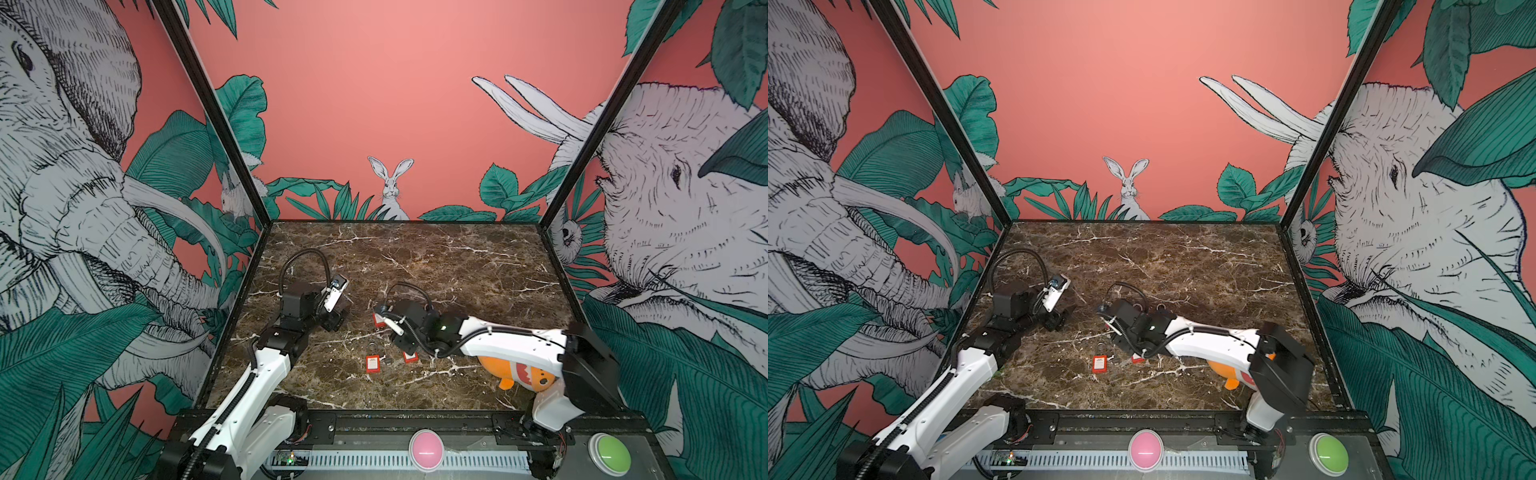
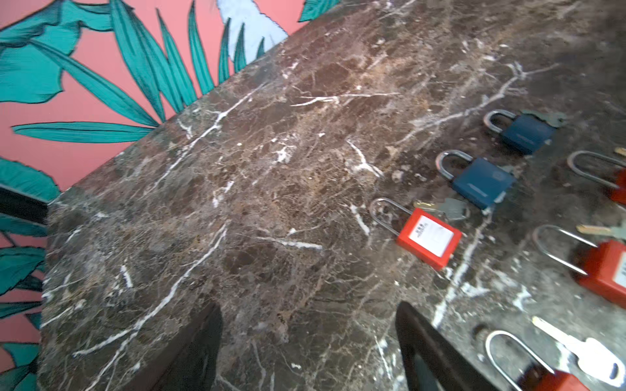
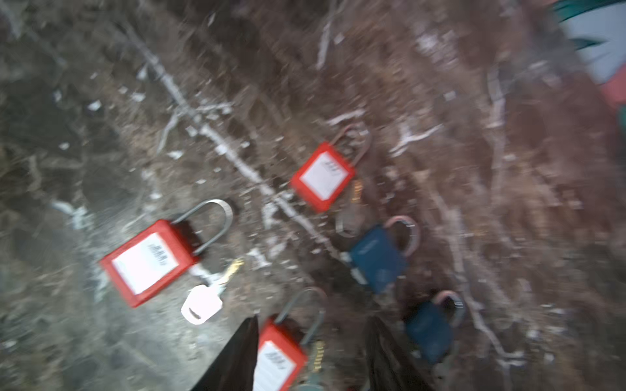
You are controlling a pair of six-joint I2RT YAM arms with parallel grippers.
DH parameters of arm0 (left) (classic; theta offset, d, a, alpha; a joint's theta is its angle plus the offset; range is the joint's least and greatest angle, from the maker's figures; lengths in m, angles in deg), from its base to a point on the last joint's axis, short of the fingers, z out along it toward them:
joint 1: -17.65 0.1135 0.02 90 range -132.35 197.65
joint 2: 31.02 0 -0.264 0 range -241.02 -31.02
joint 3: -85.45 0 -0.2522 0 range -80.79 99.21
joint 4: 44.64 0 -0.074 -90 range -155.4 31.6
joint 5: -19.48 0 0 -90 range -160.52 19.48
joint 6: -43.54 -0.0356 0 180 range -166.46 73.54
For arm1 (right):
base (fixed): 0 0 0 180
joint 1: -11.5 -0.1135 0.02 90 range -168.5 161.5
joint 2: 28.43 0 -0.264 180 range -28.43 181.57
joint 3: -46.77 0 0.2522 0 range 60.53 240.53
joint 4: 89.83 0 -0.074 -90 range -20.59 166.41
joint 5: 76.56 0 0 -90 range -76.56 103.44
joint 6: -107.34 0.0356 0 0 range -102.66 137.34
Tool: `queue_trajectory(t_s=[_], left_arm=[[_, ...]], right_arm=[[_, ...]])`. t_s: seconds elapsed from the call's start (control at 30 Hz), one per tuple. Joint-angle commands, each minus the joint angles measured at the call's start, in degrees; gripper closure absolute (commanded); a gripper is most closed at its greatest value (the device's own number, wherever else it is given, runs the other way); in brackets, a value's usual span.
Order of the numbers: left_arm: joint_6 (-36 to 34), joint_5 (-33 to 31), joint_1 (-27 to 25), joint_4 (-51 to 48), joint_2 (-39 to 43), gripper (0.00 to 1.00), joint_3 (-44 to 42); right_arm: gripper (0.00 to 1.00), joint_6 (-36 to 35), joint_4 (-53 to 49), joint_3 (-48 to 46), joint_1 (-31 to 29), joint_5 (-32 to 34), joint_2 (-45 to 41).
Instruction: Lock with the key
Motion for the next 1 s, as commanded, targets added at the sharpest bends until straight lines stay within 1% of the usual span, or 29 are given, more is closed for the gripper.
queue_trajectory(t_s=[0.0,0.07,0.13,0.2,0.27,0.33,0.37,0.43,0.47,0.5,0.57,0.6,0.63,0.67,0.7,0.73,0.77,0.8,0.83,0.87,0.9,0.93,0.97], left_arm=[[7.97,-8.14,2.76,12.88,-0.36,0.18,-4.40],[11.79,-12.81,4.28,19.50,-1.46,0.19,-7.52],[12.56,-14.92,5.22,26.32,-3.69,0.19,-10.29],[12.41,-17.25,5.56,32.29,-7.13,0.18,-11.92],[13.89,-18.52,6.62,40.10,-11.04,0.16,-13.84],[16.92,-18.66,8.28,51.18,-15.82,0.16,-16.89],[17.19,-18.24,8.86,56.33,-18.80,0.16,-18.24],[15.50,-16.81,9.13,64.54,-23.98,0.15,-18.78],[13.92,-14.71,9.36,65.76,-25.67,0.14,-18.48],[13.54,-13.02,9.89,65.59,-27.49,0.14,-17.25],[13.39,-9.37,11.03,65.67,-31.96,0.13,-15.27],[12.82,-6.93,11.31,68.40,-35.32,0.12,-14.92],[12.63,-5.69,11.49,72.36,-38.33,0.11,-14.87],[12.94,-4.87,11.76,74.76,-39.92,0.09,-14.64],[12.97,-4.81,11.89,69.55,-37.80,0.01,-14.33],[12.33,-4.09,11.85,64.96,-35.91,0.01,-13.59],[11.79,-2.44,11.90,65.66,-36.60,0.00,-13.02],[11.44,-1.16,11.89,67.80,-38.42,0.00,-12.52],[11.56,-1.24,11.89,66.34,-38.52,0.00,-11.84],[11.69,-2.47,11.88,60.61,-37.30,0.01,-9.99],[11.68,-3.40,11.82,55.72,-36.64,0.00,-7.96],[12.10,-3.34,11.81,57.00,-37.28,0.00,-7.99],[12.08,-3.79,11.81,59.26,-37.71,0.00,-8.75]], right_arm=[[0.41,-2.97,8.36,-4.61,5.25,14.58,-7.02],[0.31,-5.52,9.64,-7.71,8.81,19.57,-10.60],[0.24,-7.95,13.53,-13.76,14.44,20.97,-15.07],[0.21,-8.60,18.90,-21.19,20.49,22.34,-19.45],[0.21,-8.66,26.01,-29.58,26.50,22.84,-24.59],[0.21,-8.62,36.92,-38.33,32.18,21.48,-27.54],[0.21,-8.79,43.78,-43.03,34.99,19.73,-27.97],[0.16,-7.88,54.13,-48.26,39.84,14.71,-26.46],[0.13,-7.68,59.12,-49.38,42.28,11.08,-24.58],[0.10,-8.15,61.55,-49.16,43.59,8.86,-22.74],[0.01,-8.56,63.93,-47.09,46.53,2.97,-18.05],[0.00,-8.51,66.35,-45.79,47.63,1.67,-14.96],[0.00,-9.07,69.12,-44.95,48.34,0.90,-12.06],[0.00,-10.76,73.20,-44.54,48.44,2.13,-8.54],[0.01,-10.17,77.69,-44.41,48.76,4.53,-5.03],[0.01,-9.09,79.27,-44.41,49.23,5.86,-2.61],[0.01,-8.56,84.13,-45.41,50.85,2.79,-0.03],[0.01,-6.53,85.39,-46.13,52.66,0.17,1.32],[0.01,-6.24,87.27,-45.81,53.03,0.35,2.66],[0.01,-6.12,85.56,-44.86,53.06,0.47,2.53],[0.01,-5.92,79.82,-43.14,53.12,0.51,1.11],[0.01,-5.60,75.82,-41.74,53.35,0.01,0.42],[0.01,-4.82,74.74,-41.11,54.37,-1.39,0.52]])
